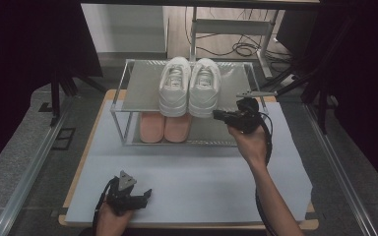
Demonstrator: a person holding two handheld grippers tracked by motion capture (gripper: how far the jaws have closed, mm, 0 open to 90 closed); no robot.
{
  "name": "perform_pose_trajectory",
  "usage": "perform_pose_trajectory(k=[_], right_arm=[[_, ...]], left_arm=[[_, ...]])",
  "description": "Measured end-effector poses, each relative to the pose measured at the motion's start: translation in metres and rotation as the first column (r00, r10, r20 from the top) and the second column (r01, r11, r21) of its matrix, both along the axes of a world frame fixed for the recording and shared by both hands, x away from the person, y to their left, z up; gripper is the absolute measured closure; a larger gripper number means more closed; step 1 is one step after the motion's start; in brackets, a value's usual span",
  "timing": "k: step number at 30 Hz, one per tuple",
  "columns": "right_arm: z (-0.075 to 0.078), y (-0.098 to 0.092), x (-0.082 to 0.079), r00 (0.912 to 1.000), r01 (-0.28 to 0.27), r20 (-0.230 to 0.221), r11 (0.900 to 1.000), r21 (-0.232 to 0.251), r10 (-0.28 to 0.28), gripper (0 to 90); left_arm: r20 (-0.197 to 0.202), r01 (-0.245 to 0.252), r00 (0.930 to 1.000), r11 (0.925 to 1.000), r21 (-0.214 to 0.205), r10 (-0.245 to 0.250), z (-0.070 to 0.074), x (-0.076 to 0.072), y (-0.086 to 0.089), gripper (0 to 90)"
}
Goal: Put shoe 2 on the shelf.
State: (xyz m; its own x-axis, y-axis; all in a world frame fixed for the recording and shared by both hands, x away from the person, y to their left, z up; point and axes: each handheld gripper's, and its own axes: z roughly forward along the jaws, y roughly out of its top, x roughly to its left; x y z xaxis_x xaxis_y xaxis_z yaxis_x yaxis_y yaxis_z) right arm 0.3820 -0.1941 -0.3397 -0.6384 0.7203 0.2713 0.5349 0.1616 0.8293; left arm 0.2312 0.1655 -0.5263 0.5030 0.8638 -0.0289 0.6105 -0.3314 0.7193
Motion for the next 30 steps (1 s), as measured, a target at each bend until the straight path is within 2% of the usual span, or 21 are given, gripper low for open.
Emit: perform_pose_trajectory(k=[8, 12, 23, 26, 30], right_arm=[[-0.003, -0.002, -0.003, 1.0000, -0.007, -0.005, 0.9999, -0.011, 0.007, 83.2], [-0.005, -0.005, -0.006, 1.0000, -0.006, 0.004, 0.9997, -0.022, 0.006, 77.3], [-0.007, -0.016, -0.016, 0.9992, -0.010, 0.039, 0.9983, -0.058, 0.012, 47.5], [-0.008, -0.019, -0.019, 0.9990, -0.011, 0.042, 0.9981, -0.060, 0.014, 43.0], [-0.013, -0.023, -0.025, 0.9985, -0.023, 0.047, 0.9942, -0.105, 0.028, 37.5]], left_arm=[[-0.001, 0.001, 1.0000, 1.0000, 0.002, -0.001, 0.000, 0.000, 0.000, 15.6], [-0.001, 0.000, 1.0000, 1.0000, 0.002, 0.000, 0.000, 0.000, 0.000, 15.6], [0.000, 0.000, 1.0000, 1.0000, 0.001, 0.000, 0.000, 0.000, 0.000, 15.7], [0.000, 0.000, 1.0000, 1.0000, 0.002, 0.000, 0.000, 0.000, 0.000, 15.6], [0.000, 0.000, 1.0000, 1.0000, 0.000, 0.000, 0.000, 0.000, 0.000, 15.6]])
